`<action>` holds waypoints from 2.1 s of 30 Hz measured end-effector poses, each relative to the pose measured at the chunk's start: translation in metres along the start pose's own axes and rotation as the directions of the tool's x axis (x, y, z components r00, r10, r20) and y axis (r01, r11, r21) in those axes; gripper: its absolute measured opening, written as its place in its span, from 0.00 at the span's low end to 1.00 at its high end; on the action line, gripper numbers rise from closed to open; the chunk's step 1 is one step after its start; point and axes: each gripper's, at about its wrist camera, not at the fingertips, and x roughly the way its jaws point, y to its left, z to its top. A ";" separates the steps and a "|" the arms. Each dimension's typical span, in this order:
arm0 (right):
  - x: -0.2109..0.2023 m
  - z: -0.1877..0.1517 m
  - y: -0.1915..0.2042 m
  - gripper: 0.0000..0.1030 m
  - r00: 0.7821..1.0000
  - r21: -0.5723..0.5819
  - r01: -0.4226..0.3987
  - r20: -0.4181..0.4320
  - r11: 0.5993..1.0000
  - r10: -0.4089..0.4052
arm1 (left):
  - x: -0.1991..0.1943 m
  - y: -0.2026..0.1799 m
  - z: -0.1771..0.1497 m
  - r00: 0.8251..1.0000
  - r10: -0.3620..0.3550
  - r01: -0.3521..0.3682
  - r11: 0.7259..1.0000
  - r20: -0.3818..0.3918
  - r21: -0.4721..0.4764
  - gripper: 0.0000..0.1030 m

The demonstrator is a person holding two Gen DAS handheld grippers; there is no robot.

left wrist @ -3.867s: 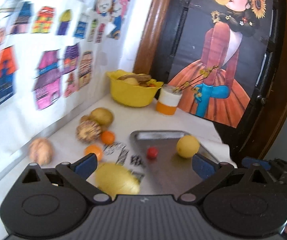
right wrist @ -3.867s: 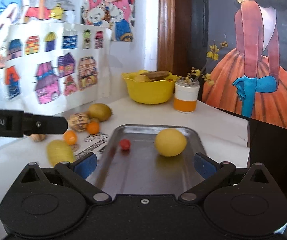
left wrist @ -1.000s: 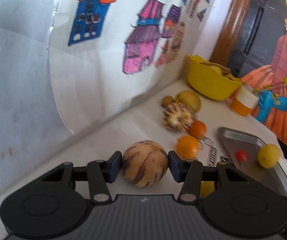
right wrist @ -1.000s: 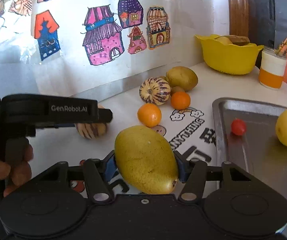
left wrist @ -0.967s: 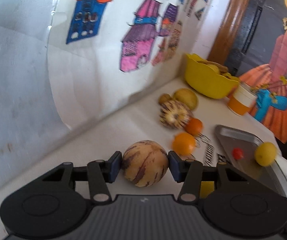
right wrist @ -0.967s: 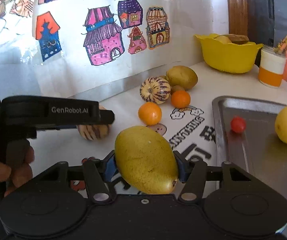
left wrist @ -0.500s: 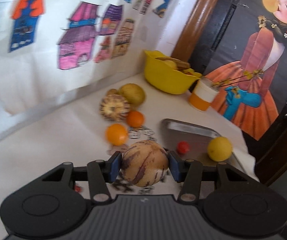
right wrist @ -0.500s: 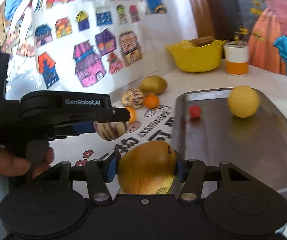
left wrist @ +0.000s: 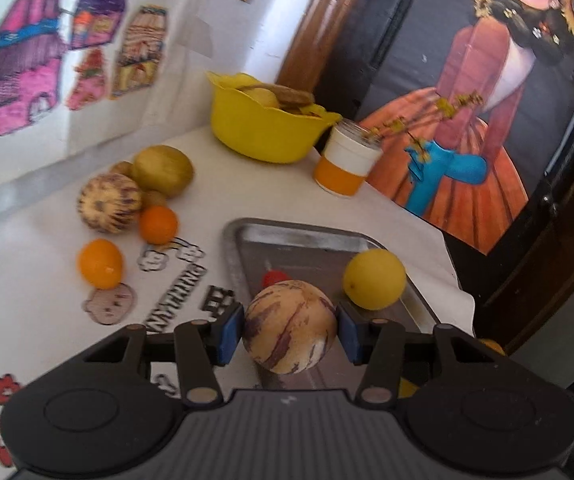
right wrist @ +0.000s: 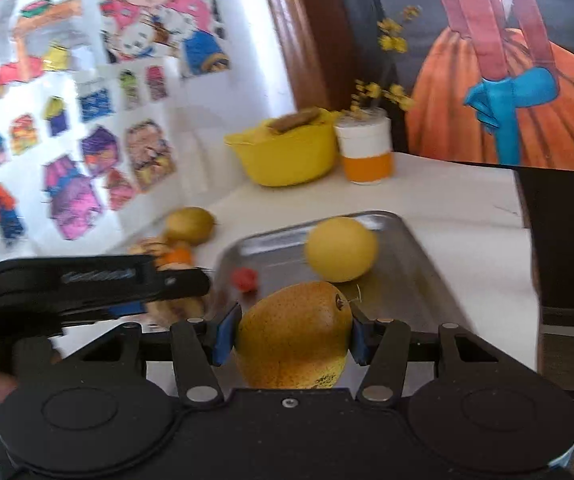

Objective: Organize fruits
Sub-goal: 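Carry the melon and mango onto the metal tray and open both tools, then lift both tools off the tray toward the oranges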

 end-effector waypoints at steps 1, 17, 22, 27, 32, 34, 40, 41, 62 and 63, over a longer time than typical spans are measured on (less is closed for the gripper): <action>0.005 0.001 -0.004 0.54 1.000 -0.004 0.009 -0.003 1.000 -0.009 | 0.003 -0.002 -0.001 1.000 -0.006 0.006 1.000 -0.003 0.005 0.52; 0.034 0.005 -0.029 0.55 1.000 0.036 0.026 -0.012 0.999 -0.025 | 0.029 -0.005 -0.004 0.999 -0.042 0.042 0.999 -0.031 0.007 0.54; 0.026 0.002 -0.031 0.71 0.999 0.045 0.052 0.007 0.998 -0.052 | 0.018 -0.006 -0.001 0.999 -0.045 0.045 0.999 0.004 0.004 0.68; 0.012 -0.004 -0.030 0.83 0.997 0.059 0.065 0.026 0.996 -0.066 | -0.003 -0.010 0.000 0.998 -0.053 0.053 0.999 0.043 0.006 0.87; -0.012 -0.006 -0.018 0.94 0.991 0.019 0.097 0.088 0.995 -0.099 | -0.034 -0.011 -0.001 0.993 -0.046 0.044 0.999 0.106 0.029 0.99; -0.023 -0.008 -0.011 0.96 0.988 0.006 0.104 0.112 0.995 -0.104 | -0.048 -0.010 -0.003 0.991 -0.044 0.040 0.999 0.125 0.037 0.99; -0.060 -0.015 0.012 0.99 0.979 -0.062 0.125 0.171 0.990 -0.113 | -0.087 -0.003 -0.015 0.985 -0.029 0.020 0.998 0.168 0.056 0.99; -0.066 -0.017 0.016 0.99 0.977 -0.072 0.127 0.178 0.989 -0.113 | -0.094 -0.001 -0.018 0.984 -0.025 0.015 0.998 0.176 0.059 0.99; -0.144 -0.085 0.089 0.99 0.987 -0.174 0.150 0.089 0.973 -0.136 | -0.176 0.057 -0.087 0.991 0.067 -0.086 0.982 0.114 0.170 1.00; -0.144 -0.089 0.092 0.99 0.987 -0.174 0.151 0.077 0.973 -0.140 | -0.178 0.061 -0.090 0.992 0.073 -0.091 0.981 0.106 0.171 1.00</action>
